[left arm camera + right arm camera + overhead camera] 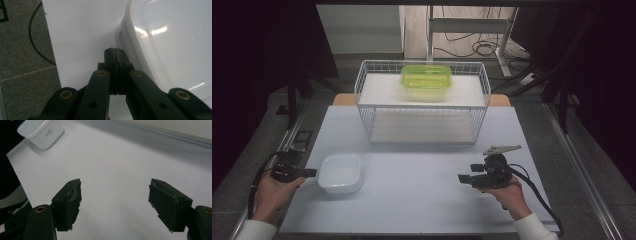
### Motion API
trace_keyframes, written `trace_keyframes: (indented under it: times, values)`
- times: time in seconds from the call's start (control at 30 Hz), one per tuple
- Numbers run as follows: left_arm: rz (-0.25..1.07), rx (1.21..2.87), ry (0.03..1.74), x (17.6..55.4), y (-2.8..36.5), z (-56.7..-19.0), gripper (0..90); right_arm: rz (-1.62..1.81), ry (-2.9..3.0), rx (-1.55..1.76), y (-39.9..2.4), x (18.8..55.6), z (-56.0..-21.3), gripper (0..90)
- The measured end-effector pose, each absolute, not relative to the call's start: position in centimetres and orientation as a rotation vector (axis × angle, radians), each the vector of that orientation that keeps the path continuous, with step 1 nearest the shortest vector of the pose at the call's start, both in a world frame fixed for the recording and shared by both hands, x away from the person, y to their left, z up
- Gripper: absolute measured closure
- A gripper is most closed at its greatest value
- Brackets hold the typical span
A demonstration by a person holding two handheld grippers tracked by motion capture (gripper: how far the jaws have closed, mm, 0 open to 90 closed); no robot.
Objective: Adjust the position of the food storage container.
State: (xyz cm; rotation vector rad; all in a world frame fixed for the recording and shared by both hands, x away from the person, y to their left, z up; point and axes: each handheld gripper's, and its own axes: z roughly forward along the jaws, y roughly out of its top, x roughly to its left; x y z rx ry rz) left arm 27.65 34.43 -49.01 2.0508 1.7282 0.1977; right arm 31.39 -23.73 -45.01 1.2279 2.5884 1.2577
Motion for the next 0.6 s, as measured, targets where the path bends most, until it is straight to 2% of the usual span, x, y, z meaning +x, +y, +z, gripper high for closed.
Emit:
trace_keyframes:
  times: [0.6]
  values:
    - [0.133, 2.082, 1.648, 28.3, 31.5, -49.4, 89.6, 1.280, 2.536, 1.231, -24.0, 31.2, -44.6, 27.1]
